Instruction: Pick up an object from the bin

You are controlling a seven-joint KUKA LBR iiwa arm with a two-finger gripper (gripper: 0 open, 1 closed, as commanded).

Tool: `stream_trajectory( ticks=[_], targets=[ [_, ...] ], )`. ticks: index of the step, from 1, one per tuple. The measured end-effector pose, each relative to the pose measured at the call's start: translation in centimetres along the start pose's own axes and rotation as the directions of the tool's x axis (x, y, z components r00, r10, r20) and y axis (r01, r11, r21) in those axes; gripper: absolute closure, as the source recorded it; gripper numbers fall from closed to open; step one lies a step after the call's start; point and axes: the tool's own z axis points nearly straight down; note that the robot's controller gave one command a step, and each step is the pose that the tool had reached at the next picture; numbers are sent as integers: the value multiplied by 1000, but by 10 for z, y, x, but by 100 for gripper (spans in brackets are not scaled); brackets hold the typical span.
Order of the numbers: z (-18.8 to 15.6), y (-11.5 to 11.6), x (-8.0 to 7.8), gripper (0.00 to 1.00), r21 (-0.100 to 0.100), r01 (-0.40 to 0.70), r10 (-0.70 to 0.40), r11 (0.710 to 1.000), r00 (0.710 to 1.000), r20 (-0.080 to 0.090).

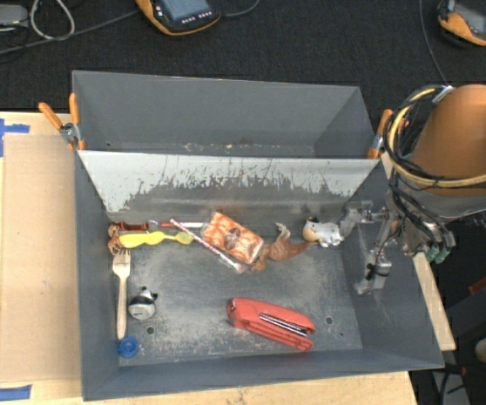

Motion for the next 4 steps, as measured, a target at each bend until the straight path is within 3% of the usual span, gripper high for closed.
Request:
stream_trajectory(
  ticks=[1, 2, 3, 4],
  targets=[
    [-4, 1, -2, 0, 1, 2, -2, 1000, 1000, 7],
    [0, 22, -22, 0, 0, -50, 50, 999, 999, 9],
    [34, 40, -31, 0, 2, -5, 5, 1000, 1000, 17],
    [82, 70, 4, 0, 6, 289, -289, 957, 957, 13]
  ],
)
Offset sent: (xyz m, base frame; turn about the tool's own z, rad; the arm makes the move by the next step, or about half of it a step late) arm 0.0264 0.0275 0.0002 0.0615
